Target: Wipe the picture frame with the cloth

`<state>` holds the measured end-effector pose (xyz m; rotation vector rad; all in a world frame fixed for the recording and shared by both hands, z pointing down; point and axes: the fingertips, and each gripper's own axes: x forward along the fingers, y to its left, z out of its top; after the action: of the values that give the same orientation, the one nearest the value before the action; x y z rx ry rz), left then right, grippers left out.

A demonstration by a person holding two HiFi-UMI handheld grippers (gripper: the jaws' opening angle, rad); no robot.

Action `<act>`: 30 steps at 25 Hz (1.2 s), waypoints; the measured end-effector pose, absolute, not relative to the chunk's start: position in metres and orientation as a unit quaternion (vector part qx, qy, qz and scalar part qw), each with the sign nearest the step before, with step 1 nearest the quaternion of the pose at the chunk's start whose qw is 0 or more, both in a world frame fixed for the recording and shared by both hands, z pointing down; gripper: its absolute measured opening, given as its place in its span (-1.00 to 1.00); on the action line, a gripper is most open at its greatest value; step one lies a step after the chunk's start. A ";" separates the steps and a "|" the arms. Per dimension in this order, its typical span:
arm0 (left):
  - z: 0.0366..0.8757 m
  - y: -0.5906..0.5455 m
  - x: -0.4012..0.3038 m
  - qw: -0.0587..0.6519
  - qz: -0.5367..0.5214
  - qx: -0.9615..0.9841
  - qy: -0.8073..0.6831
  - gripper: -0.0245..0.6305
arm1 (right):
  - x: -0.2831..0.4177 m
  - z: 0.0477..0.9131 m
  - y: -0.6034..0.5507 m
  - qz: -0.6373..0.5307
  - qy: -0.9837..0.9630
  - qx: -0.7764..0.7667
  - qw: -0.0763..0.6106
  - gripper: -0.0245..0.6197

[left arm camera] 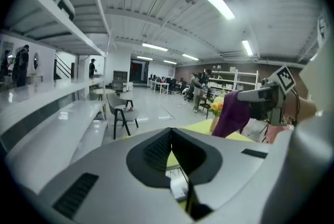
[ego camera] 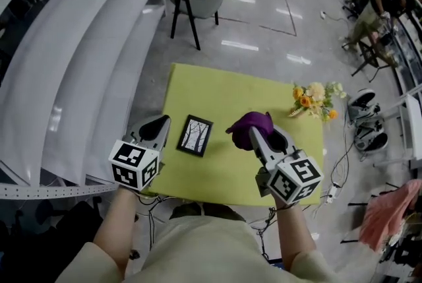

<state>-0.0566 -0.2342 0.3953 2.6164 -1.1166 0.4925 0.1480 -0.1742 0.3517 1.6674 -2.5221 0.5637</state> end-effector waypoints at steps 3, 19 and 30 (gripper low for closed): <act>0.342 -0.232 -0.057 0.074 0.137 0.905 -0.397 -0.90 | 0.146 0.308 -0.170 0.133 -0.828 0.544 0.012 -0.60; 0.210 -0.196 -0.072 -0.078 0.050 0.898 -0.430 -0.90 | 0.157 0.195 -0.130 0.017 -0.825 0.562 -0.061 -0.59; 0.255 -0.192 -0.055 -0.048 0.086 0.899 -0.427 -0.90 | 0.151 0.248 -0.128 0.051 -0.833 0.551 0.009 -0.59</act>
<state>-0.0548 -0.1919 0.2545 2.9142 -1.3839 0.2802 0.1506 -0.1285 0.2478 1.7201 -2.6024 0.1602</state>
